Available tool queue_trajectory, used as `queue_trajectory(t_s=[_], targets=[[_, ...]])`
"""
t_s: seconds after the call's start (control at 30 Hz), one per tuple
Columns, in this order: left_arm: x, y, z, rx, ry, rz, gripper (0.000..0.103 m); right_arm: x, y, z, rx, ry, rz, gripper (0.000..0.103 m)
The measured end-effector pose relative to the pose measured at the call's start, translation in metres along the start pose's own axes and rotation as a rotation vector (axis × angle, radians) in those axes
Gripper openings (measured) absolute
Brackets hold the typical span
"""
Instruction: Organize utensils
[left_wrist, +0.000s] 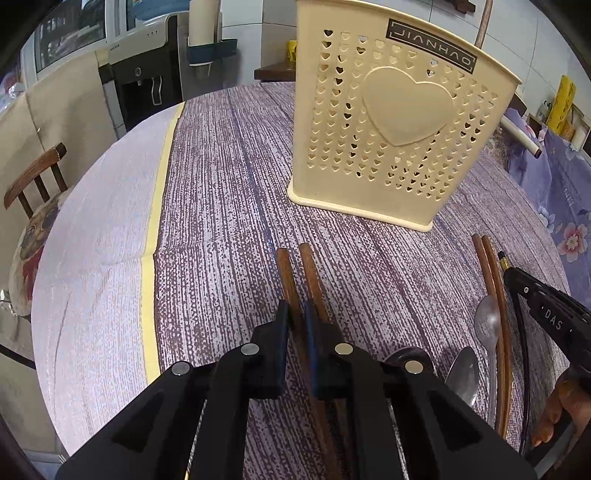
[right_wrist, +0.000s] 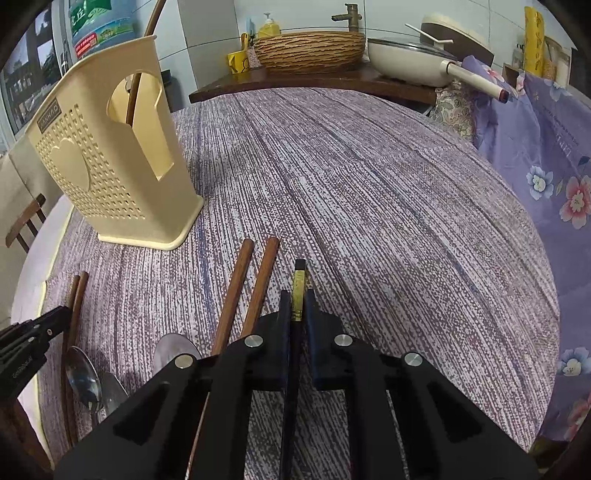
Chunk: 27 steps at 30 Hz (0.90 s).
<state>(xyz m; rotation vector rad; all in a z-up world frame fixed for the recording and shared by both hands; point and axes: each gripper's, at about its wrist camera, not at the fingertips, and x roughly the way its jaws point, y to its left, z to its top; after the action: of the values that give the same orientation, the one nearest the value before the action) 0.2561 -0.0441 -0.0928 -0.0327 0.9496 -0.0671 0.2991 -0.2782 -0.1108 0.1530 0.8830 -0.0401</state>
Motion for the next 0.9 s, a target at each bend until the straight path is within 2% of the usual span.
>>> queue_trajectory(t_s=[0.27,0.4,0.6,0.9], targets=[[0.004,0.01,0.009,-0.051,0.022,-0.06,0.008,-0.003,-0.007,0.002,0.066,-0.013,0.091,0.008],[-0.002,0.013,0.011,-0.071,0.003,-0.08,0.008,-0.014,-0.012,0.005,0.094,-0.043,0.155,0.008],[-0.034,0.019,0.021,-0.074,-0.083,-0.12,0.008,-0.049,-0.015,0.009,0.091,-0.139,0.236,0.008],[-0.102,0.02,0.034,-0.027,-0.257,-0.175,0.008,-0.138,-0.015,0.019,0.007,-0.331,0.35,0.008]])
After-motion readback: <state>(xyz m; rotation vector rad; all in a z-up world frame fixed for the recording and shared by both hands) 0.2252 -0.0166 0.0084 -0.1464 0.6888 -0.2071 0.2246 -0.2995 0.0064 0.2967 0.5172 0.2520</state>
